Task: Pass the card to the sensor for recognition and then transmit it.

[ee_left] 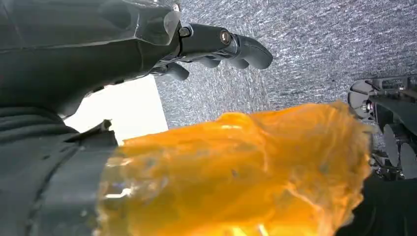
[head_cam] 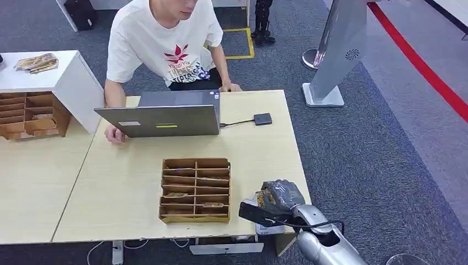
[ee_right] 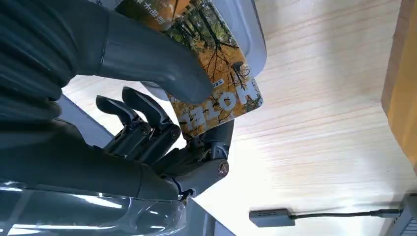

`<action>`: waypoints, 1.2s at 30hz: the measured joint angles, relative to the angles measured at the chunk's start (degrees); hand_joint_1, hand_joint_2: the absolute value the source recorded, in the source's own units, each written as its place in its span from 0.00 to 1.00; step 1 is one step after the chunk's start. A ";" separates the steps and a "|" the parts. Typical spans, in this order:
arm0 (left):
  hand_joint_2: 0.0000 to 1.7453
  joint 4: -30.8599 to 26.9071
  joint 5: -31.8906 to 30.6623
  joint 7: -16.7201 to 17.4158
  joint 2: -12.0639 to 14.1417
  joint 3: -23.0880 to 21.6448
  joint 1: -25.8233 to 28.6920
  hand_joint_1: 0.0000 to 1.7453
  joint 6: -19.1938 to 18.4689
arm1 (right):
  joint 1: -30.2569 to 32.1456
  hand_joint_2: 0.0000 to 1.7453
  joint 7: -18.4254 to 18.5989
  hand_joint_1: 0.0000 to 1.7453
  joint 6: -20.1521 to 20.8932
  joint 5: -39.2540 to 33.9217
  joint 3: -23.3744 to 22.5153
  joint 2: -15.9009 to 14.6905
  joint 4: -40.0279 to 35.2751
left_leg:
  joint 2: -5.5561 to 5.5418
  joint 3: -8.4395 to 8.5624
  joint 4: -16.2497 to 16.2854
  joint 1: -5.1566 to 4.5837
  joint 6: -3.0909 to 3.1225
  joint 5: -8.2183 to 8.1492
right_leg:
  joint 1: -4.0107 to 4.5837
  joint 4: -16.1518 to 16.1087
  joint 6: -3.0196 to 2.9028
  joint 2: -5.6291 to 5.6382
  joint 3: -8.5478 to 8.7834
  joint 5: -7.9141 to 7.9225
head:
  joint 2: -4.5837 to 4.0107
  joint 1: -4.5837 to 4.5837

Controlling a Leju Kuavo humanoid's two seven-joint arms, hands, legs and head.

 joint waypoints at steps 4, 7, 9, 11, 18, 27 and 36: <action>0.00 0.00 0.00 0.00 0.00 0.00 0.00 0.00 0.00 | 0.00 1.00 0.00 1.00 0.00 0.00 0.02 0.00 0.00 | 0.00 0.00 0.00 0.00 0.00 0.00 | 0.00 0.00 0.00 0.00 0.00 0.00 | 0.00 0.00; 0.00 0.00 0.00 0.00 0.00 0.00 0.00 0.00 0.00 | 0.00 1.00 0.00 1.00 0.00 0.00 0.02 0.00 0.02 | 0.00 0.00 0.00 0.00 0.00 0.00 | 0.00 0.00 0.00 0.00 0.00 0.00 | 0.00 0.00; 0.00 0.00 0.00 0.00 0.02 0.00 0.00 0.00 0.00 | 0.00 1.00 0.00 1.00 0.02 0.00 0.02 0.00 0.02 | 0.00 0.00 0.00 0.00 0.00 0.00 | 0.00 0.00 0.00 0.00 0.00 0.00 | 0.00 0.00; 0.00 0.00 0.00 0.00 0.02 0.00 0.00 0.00 0.00 | 0.00 1.00 0.00 1.00 0.02 0.00 0.02 0.00 0.02 | 0.00 0.00 0.00 0.00 0.00 0.00 | 0.00 0.00 0.00 0.00 0.00 0.00 | 0.00 0.00; 0.00 0.00 0.00 0.00 0.07 0.00 0.00 0.00 0.00 | -0.01 1.00 0.00 1.00 0.02 0.00 0.02 0.00 0.02 | 0.00 0.00 0.00 0.00 0.00 0.00 | 0.00 0.00 0.00 0.00 0.00 0.00 | 0.00 0.00; 0.00 0.00 0.00 0.00 0.15 0.00 0.00 0.00 0.00 | -0.05 1.00 0.00 1.00 0.07 0.00 0.07 0.00 0.02 | 0.00 0.00 0.00 0.00 0.00 0.00 | 0.00 0.00 0.00 0.00 0.00 0.00 | 0.00 0.00; 0.00 0.00 -0.02 0.00 0.17 0.00 0.00 0.00 0.00 | -0.10 1.00 0.00 1.00 0.09 0.00 0.09 0.00 0.04 | 0.00 0.00 0.00 0.00 0.00 0.00 | 0.00 0.00 0.00 0.00 0.00 0.00 | 0.00 0.00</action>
